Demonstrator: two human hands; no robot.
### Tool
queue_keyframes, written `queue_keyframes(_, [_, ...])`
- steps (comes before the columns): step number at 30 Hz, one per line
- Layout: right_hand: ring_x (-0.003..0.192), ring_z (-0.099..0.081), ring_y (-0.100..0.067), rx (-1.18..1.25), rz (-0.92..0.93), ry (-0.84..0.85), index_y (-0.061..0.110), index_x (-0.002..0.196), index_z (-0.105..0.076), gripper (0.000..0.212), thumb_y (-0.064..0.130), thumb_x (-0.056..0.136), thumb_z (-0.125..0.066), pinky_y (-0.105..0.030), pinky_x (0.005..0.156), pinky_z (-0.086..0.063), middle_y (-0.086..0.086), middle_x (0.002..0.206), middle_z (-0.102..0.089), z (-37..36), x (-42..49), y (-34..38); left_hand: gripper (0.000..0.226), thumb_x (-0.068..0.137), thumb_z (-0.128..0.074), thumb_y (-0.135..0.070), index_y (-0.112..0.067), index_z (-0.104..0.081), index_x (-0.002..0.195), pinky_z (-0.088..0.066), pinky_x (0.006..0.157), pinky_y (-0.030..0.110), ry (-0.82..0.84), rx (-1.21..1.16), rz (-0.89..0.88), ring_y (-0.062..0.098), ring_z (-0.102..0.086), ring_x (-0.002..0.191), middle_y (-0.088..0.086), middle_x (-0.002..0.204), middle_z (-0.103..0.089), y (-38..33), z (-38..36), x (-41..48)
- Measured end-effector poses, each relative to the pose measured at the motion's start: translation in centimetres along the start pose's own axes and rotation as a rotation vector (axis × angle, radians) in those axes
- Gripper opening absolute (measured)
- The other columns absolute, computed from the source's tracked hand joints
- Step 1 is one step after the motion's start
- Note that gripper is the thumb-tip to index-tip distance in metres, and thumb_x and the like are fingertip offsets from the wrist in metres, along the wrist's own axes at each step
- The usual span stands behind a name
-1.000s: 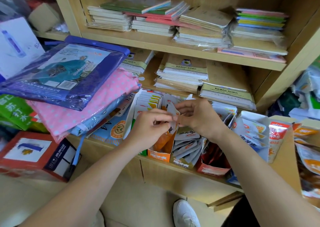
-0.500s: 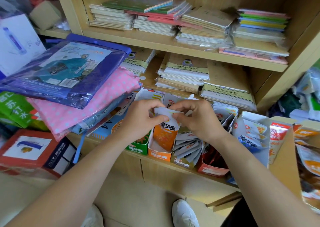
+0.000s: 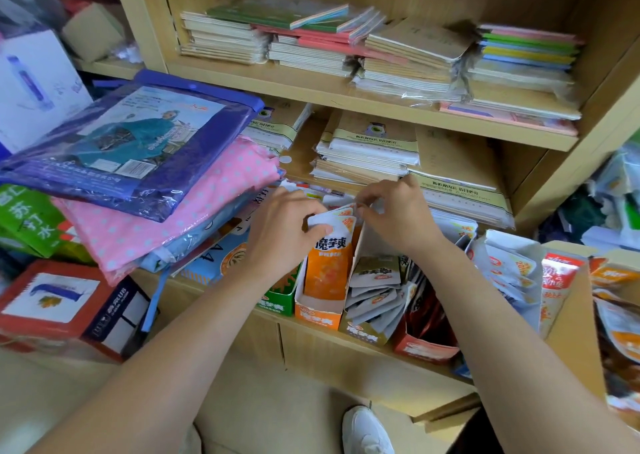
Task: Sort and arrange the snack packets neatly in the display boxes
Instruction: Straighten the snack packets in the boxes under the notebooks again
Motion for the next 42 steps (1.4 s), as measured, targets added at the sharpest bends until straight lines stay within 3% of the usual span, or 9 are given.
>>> queue_keyframes(6, [0.091,-0.062,-0.031,0.104,-0.003,-0.036,0.048,0.068,-0.055,0.037,0.020,0.086,-0.071,-0.051,0.086,-0.048,0.020,0.076,-0.066,0.4,0.1,0.1,0.025,0.082,-0.081,-0.033,-0.029,-0.073,0.105,-0.053,0.074,0.044,0.134,-0.048,-0.042,0.016,-0.056,0.093,-0.012,0.099,-0.071,0.3,-0.4,0.5])
queue_keyframes(11, [0.074,-0.060,0.002,0.295,-0.004,-0.027,0.022,0.079,-0.073,0.023,0.001,0.087,-0.069,-0.018,0.068,-0.048,0.012,0.075,-0.068,1.3,0.1,-0.1,0.040,0.078,-0.084,-0.024,-0.022,-0.069,0.115,-0.053,0.075,0.036,-0.032,-0.007,-0.070,0.018,-0.058,0.100,-0.004,0.108,-0.060,-0.5,-0.3,0.9])
queue_keyframes(17, [0.102,-0.062,-0.034,0.125,0.018,-0.031,0.017,0.119,-0.072,0.041,-0.002,0.085,-0.061,-0.050,0.082,-0.056,-0.004,0.111,-0.074,1.0,-0.5,0.6,0.063,0.074,-0.086,-0.032,-0.024,-0.061,0.132,-0.051,0.090,0.042,-0.030,0.198,-0.052,0.026,-0.049,0.113,0.001,0.124,-0.056,-0.4,-1.1,0.6])
queue_keyframes(24, [0.124,-0.034,-0.024,-0.095,0.071,0.130,0.028,0.137,-0.056,0.045,0.026,0.092,-0.063,-0.040,0.090,-0.025,0.014,0.122,-0.056,1.4,-2.8,2.1,0.079,0.088,-0.066,-0.053,-0.036,-0.030,0.156,-0.036,0.095,0.045,0.096,0.380,0.007,0.027,-0.030,0.127,-0.004,0.158,-0.031,0.3,-2.3,0.4])
queue_keyframes(28, [0.137,-0.021,-0.027,-0.192,0.077,0.218,0.033,0.155,-0.028,0.064,0.036,0.096,-0.053,-0.044,0.097,-0.022,0.018,0.158,-0.031,1.2,-3.4,2.0,0.086,0.091,-0.057,-0.061,-0.043,-0.006,0.159,-0.028,0.103,0.047,0.233,0.382,0.054,0.030,-0.018,0.138,-0.007,0.165,-0.008,0.8,-3.0,0.5])
queue_keyframes(31, [0.136,-0.022,-0.023,-0.171,0.049,0.151,0.033,0.156,-0.026,0.070,0.038,0.094,-0.060,-0.042,0.094,-0.020,0.013,0.154,-0.041,1.7,-3.5,1.8,0.082,0.087,-0.063,-0.060,-0.035,-0.028,0.157,-0.030,0.096,0.045,0.099,0.353,0.061,0.028,-0.030,0.132,-0.005,0.158,-0.031,0.5,-2.0,0.5])
queue_keyframes(34, [0.126,-0.033,-0.023,-0.151,0.030,-0.019,0.030,0.141,-0.053,0.053,0.030,0.089,-0.067,-0.036,0.085,-0.015,0.008,0.131,-0.062,2.8,-3.6,1.4,0.058,0.082,-0.071,-0.058,-0.028,-0.066,0.132,-0.031,0.087,0.042,-0.091,0.304,0.063,0.028,-0.044,0.119,-0.008,0.135,-0.059,0.7,-0.8,0.3])
queue_keyframes(38, [0.119,-0.039,-0.024,-0.133,0.021,-0.061,0.028,0.120,-0.071,0.034,0.020,0.088,-0.070,-0.037,0.083,-0.016,0.011,0.121,-0.068,3.0,-3.6,1.3,0.044,0.080,-0.079,-0.049,-0.029,-0.074,0.119,-0.029,0.087,0.040,-0.119,0.244,0.009,0.029,-0.048,0.116,-0.010,0.126,-0.065,0.9,-1.0,-0.1])
queue_keyframes(42, [0.120,-0.033,-0.021,-0.128,0.059,0.023,0.035,0.126,-0.068,0.036,0.029,0.091,-0.070,-0.035,0.083,-0.015,0.014,0.129,-0.060,2.4,-3.5,1.7,0.040,0.080,-0.081,-0.041,-0.027,-0.076,0.117,-0.026,0.084,0.036,-0.109,0.134,0.005,0.026,-0.048,0.113,-0.010,0.125,-0.066,1.1,-1.4,0.1])
Point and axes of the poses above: each hand's wrist, its own x-axis towards the middle knuckle, its own z-axis out of the back of the hand, y = z × x, the point moved 6 cm from there along x, towards the middle knuckle
